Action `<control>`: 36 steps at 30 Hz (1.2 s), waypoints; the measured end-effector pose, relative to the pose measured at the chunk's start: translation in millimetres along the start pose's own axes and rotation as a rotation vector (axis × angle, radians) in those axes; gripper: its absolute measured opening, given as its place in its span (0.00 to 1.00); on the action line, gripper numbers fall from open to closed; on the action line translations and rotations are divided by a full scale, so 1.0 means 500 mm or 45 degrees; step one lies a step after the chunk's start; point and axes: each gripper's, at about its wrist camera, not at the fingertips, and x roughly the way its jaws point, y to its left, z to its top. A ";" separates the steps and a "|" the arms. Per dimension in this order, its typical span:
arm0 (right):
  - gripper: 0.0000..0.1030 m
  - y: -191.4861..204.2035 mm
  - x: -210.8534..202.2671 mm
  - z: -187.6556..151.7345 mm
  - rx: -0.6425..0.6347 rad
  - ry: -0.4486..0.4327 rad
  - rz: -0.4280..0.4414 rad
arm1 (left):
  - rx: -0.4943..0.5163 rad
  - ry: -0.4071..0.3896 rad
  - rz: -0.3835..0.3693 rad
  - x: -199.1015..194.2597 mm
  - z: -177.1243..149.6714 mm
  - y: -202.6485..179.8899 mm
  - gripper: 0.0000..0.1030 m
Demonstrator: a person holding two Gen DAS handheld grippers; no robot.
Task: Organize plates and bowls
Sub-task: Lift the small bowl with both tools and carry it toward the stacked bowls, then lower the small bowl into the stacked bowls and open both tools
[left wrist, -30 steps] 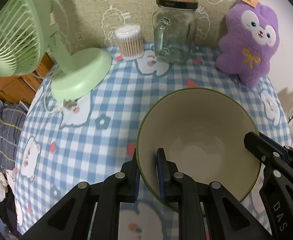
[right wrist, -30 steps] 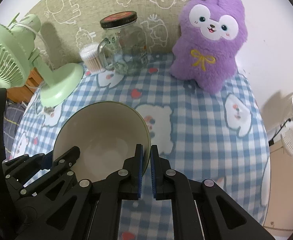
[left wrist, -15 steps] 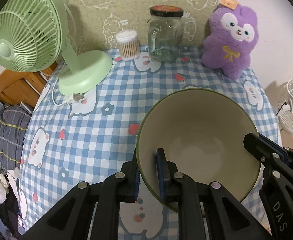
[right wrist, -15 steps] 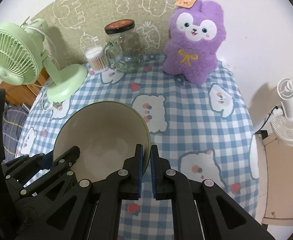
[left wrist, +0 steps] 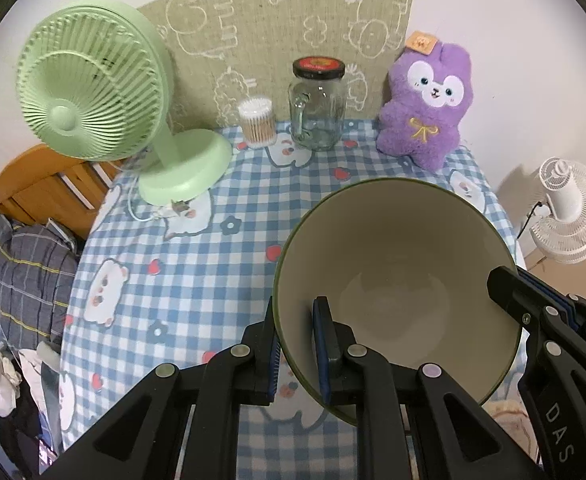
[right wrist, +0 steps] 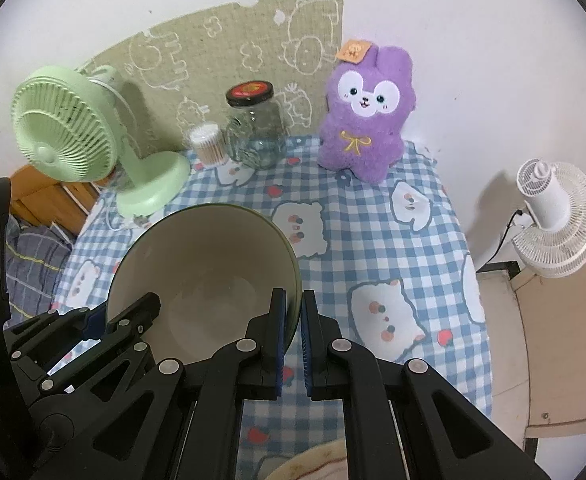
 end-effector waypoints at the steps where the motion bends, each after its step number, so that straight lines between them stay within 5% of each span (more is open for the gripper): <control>1: 0.09 0.005 -0.014 -0.005 0.002 -0.006 -0.002 | -0.006 -0.008 -0.005 -0.011 -0.006 0.005 0.12; 22: 0.09 0.084 -0.204 -0.114 0.012 -0.092 -0.019 | 0.016 -0.108 -0.013 -0.184 -0.121 0.058 0.12; 36: 0.09 0.115 -0.216 -0.212 0.058 -0.059 -0.040 | 0.011 -0.067 -0.049 -0.186 -0.212 0.081 0.12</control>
